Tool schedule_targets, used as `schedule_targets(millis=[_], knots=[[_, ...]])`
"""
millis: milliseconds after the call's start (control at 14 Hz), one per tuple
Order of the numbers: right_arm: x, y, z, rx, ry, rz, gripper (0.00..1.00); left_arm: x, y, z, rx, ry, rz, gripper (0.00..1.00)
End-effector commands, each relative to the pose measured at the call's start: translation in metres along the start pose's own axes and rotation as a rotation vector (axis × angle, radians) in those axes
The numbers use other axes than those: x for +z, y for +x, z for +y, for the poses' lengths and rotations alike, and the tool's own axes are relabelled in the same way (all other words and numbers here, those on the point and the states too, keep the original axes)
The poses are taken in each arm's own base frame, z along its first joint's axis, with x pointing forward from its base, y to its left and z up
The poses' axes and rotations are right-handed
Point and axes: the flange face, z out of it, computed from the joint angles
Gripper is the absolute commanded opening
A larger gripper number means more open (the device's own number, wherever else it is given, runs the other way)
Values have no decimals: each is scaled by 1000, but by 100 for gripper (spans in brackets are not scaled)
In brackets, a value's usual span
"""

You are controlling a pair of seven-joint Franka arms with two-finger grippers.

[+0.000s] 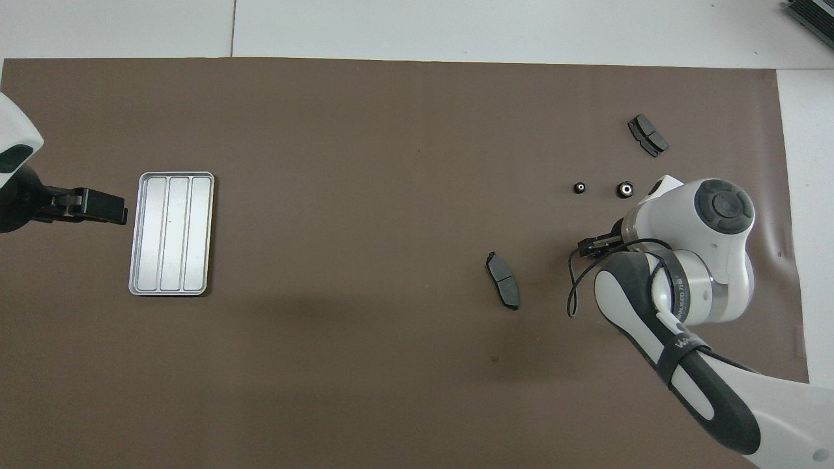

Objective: Place bearing gear from tray to pile

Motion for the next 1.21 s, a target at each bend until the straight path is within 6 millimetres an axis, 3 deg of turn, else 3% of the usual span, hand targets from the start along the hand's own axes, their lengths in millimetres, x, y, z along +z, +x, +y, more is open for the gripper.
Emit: schedule_targets(millis=[0,143,286,500,643,857,1000,1143], knots=[[-31,13,-5,80,-13,38,100,-3,-7,1,-7,-3,1,100],[-65,30,4,119,-16,35,100,-2,-8,-5,-17,-2,-4,100],[-113,40,21,141,-20,26,100,-3,-9,-10,-25,-2,-7,100],[-181,28,28,110,-18,-11,100,-3,-9,-6,-19,0,-6,100],[-208,11,42,86,-16,-48,100,-3,-9,-6,-19,-2,-6,100],[-220,-10,64,65,-11,-104,100,-2,-8,-9,-24,-2,-7,100],[-218,-23,86,67,-6,-137,100,-3,-9,-9,-23,0,-6,100],[-221,-28,96,76,-4,-135,100,-3,-9,-8,-22,-2,-6,100]])
